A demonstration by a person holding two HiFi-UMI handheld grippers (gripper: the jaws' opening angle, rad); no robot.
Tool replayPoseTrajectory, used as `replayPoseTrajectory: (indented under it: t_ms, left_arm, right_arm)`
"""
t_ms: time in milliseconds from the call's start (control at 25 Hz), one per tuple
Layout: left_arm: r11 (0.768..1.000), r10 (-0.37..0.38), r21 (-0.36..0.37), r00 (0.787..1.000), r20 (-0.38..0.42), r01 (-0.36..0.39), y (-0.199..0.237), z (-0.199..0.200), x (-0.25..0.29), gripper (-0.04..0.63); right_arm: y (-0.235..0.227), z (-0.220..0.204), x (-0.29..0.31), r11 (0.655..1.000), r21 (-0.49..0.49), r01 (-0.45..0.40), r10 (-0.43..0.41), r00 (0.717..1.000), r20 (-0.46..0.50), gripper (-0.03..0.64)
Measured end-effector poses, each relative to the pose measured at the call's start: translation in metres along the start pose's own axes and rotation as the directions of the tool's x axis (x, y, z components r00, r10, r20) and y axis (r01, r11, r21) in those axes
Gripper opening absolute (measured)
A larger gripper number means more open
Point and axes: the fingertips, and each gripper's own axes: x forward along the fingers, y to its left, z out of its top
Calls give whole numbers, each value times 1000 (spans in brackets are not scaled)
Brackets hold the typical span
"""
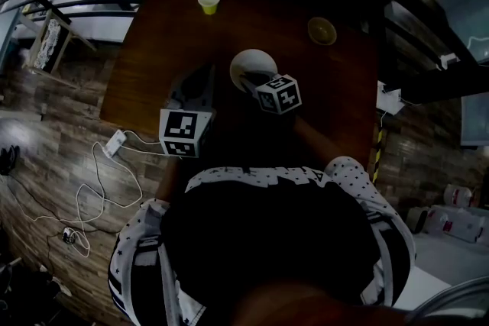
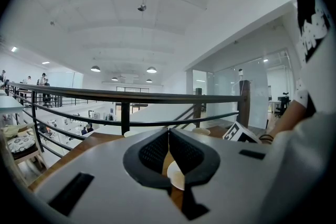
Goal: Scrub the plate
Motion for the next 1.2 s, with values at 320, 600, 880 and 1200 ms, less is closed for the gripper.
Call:
replayPoseTrajectory:
  t_ms: [320,600,880,1200]
  left_arm:
    - [1000,-2,-5,1000,-3,2,-2,-1,1,14]
    - [1000,-8,-6,1000,-6,8,-2,-3,2,14]
    - [1000,-14,-4,1000,-10,14,-4,-4,5,14]
    - [1000,-12,-6,1000,-11,12,-5,-4,3,14]
  right_arm:
    - [8,-4,-1,999,-19,-37,37,999,-8,50]
    - [24,-8,-4,997,-22,-69,68,997,-31,50]
    - [31,-12,-7,995,-17,-95,94,995,-31,49]
    - [32,-11,-10,996,-17,-93,92,995,-24,50]
